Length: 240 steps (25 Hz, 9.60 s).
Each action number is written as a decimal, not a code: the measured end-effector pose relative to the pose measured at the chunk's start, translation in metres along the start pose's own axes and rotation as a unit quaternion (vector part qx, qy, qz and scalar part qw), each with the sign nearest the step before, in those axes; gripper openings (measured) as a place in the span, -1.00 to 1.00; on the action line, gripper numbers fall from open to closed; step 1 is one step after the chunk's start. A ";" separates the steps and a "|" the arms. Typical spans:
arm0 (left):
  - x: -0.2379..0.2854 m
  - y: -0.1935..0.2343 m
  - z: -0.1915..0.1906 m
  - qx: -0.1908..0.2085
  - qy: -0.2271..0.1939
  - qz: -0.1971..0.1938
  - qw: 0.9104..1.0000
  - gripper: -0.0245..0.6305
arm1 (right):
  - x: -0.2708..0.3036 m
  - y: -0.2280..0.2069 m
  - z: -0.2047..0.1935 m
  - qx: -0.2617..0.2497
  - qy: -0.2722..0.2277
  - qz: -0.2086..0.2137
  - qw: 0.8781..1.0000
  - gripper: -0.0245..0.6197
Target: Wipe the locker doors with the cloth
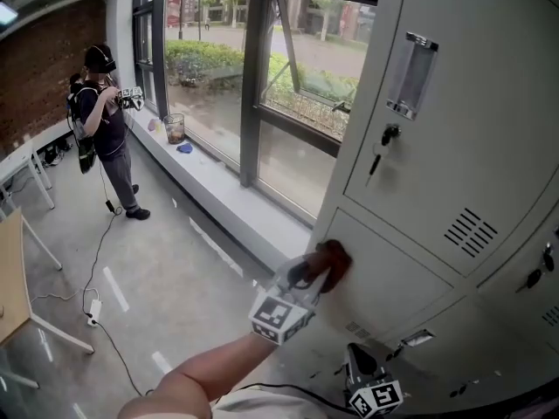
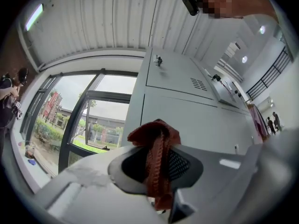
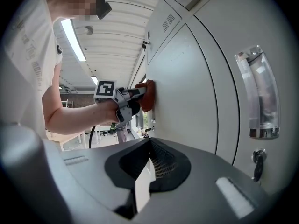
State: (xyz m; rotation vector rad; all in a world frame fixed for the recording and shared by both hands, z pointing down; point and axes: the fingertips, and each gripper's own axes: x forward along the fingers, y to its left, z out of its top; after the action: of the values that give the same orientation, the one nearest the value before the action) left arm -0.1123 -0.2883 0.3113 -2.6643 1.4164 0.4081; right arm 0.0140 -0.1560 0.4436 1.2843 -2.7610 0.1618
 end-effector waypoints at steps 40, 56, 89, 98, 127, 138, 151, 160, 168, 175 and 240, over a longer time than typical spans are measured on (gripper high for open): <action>0.001 -0.010 0.045 0.020 -0.050 0.030 0.998 -0.69 | -0.018 -0.004 -0.002 0.002 -0.020 -0.010 1.000 -0.90; 0.017 -0.092 0.035 0.026 -0.038 -0.054 0.998 -0.69 | -0.040 -0.012 0.019 -0.018 -0.020 -0.024 0.999 -0.90; 0.055 -0.228 0.093 0.101 -0.113 -0.070 0.986 -0.69 | -0.141 -0.053 -0.007 -0.004 -0.033 -0.017 0.999 -0.90; 0.055 -0.217 0.094 0.067 -0.108 -0.076 0.989 -0.69 | -0.128 -0.046 -0.001 -0.006 -0.033 0.006 0.999 -0.90; 0.025 -0.012 0.113 0.062 -0.108 -0.022 0.992 -0.68 | -0.013 0.015 0.002 0.014 -0.011 0.036 0.999 -0.90; 0.018 0.040 0.117 0.068 -0.096 -0.028 0.993 -0.68 | 0.032 0.042 0.013 -0.007 0.012 0.036 0.999 -0.90; 0.001 0.047 0.061 0.053 -0.060 -0.019 0.997 -0.69 | 0.041 0.061 0.006 -0.003 0.015 0.025 1.000 -0.90; -0.008 0.007 0.012 0.093 -0.019 -0.067 0.993 -0.69 | 0.045 0.086 -0.007 0.018 0.019 -0.003 1.000 -0.90; -0.016 0.039 0.012 0.083 -0.020 -0.076 0.993 -0.69 | 0.044 0.101 -0.009 0.020 0.023 -0.043 0.999 -0.90; -0.009 -0.005 -0.048 0.086 0.046 -0.072 0.993 -0.69 | -0.036 0.055 -0.034 0.031 0.030 -0.080 0.996 -0.90; -0.226 -0.234 -0.159 -0.039 0.200 -0.181 0.962 -0.67 | -0.188 0.070 -0.093 0.064 -0.023 -0.090 0.994 -0.90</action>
State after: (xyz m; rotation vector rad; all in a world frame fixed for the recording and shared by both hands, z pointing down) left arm -0.0096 -0.0087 0.5178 -3.1075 0.9563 -0.1192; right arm 0.0846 0.0439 0.5072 1.5804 -2.6926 0.3038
